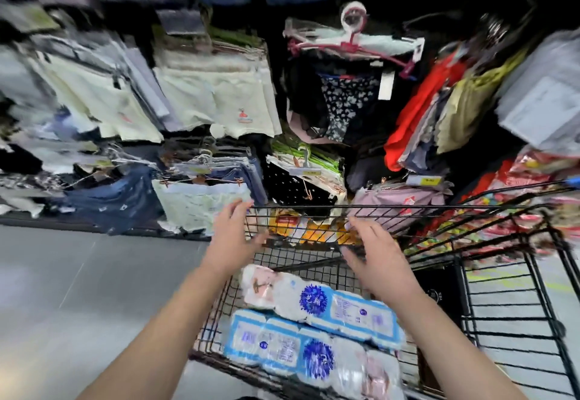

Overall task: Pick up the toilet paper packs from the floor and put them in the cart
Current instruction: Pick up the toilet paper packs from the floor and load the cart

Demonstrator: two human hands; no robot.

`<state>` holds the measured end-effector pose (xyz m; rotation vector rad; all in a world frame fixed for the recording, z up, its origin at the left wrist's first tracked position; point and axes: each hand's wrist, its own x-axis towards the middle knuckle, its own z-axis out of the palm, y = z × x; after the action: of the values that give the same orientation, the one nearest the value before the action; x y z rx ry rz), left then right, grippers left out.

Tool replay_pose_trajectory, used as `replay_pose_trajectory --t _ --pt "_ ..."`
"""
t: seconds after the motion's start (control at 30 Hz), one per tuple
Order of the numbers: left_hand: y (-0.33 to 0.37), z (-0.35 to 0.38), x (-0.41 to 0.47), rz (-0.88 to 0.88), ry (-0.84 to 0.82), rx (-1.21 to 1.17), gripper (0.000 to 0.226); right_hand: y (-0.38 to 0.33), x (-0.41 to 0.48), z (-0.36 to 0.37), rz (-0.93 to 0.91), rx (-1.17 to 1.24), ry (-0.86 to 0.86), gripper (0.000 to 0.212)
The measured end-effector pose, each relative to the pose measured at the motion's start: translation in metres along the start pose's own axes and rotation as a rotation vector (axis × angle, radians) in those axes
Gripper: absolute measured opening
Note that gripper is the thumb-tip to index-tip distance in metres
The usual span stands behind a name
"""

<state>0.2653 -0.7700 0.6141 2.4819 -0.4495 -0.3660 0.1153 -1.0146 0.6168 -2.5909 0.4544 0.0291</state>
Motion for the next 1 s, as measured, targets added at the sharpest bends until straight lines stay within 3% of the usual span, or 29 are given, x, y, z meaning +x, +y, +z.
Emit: replay_pose_trajectory --t 0.2,0.37,0.47,0.67,1.0 --pt "0.027 -0.097 -0.031 0.238 0.221 -0.115 0.059 -0.083 0.002 -0.066 -0.243 0.045 0.126 0.059" --pt "0.028 -0.159 -0.088 0.233 0.443 -0.189 0.046 -0.160 0.004 -0.099 -0.488 0.145 0.161 0.054" --pt "0.013 -0.185 -0.134 0.149 0.565 -0.223 0.044 -0.211 0.001 -0.104 -0.631 0.276 0.137 0.048" --pt "-0.032 -0.220 -0.259 -0.102 0.852 -0.261 0.039 -0.300 -0.016 -0.061 -0.884 0.504 -0.076 0.046" --pt "-0.139 -0.253 -0.434 -0.494 1.198 -0.302 0.040 -0.433 -0.068 0.024 -1.037 0.657 -0.392 0.044"
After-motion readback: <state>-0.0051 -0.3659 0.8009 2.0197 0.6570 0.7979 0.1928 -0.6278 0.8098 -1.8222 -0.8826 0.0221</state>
